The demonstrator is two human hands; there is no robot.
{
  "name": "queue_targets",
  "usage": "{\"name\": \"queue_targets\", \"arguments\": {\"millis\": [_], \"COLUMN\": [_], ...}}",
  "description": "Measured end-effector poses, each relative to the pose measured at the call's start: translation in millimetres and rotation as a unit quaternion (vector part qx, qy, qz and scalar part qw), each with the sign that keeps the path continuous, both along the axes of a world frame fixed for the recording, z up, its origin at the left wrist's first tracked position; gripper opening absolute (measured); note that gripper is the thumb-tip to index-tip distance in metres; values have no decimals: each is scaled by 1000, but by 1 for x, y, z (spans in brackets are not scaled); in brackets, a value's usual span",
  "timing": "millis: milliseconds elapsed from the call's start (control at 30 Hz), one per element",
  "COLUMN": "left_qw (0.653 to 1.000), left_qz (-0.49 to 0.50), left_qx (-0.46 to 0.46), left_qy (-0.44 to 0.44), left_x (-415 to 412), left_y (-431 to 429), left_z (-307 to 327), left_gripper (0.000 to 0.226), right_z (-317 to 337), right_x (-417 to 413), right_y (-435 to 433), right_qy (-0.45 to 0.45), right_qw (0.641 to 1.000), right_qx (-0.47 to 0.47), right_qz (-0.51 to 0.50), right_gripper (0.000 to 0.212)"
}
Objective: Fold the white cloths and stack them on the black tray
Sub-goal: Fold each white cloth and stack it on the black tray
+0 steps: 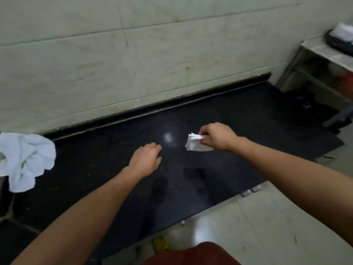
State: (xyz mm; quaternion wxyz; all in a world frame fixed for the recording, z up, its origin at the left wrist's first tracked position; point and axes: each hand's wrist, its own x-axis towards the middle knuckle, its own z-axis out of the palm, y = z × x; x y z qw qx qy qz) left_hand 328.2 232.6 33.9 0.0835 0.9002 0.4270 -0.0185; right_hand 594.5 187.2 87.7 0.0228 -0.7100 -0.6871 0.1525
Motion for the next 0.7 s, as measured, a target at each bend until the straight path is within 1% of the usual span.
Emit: {"name": "queue_targets", "arguments": {"millis": [67, 200, 333, 467, 533, 700], "left_qw": [1000, 995, 987, 971, 963, 941], "left_qz": [-20, -96, -157, -236, -265, -334], "left_qx": [9, 22, 24, 34, 41, 57], "left_qy": [7, 14, 4, 0, -2, -1], "left_x": [39, 156, 254, 351, 392, 502], "left_y": [-7, -52, -95, -139, -149, -161], "left_z": [12, 29, 33, 42, 47, 48], "left_gripper": [32, 26, 29, 29, 29, 27], "right_z": [7, 17, 21, 26, 26, 19], "right_x": [36, 138, 211, 286, 317, 399], "right_y": [-26, -114, -188, -258, -282, -326], "right_qy": [-28, -59, -74, -88, -91, -100], "right_qw": [999, 994, 987, 973, 965, 944], "right_qx": [24, 57, 69, 86, 103, 102], "right_qz": [-13, -69, -126, -194, -224, -297], "right_gripper": [24, 24, 23, 24, 23, 21]}}
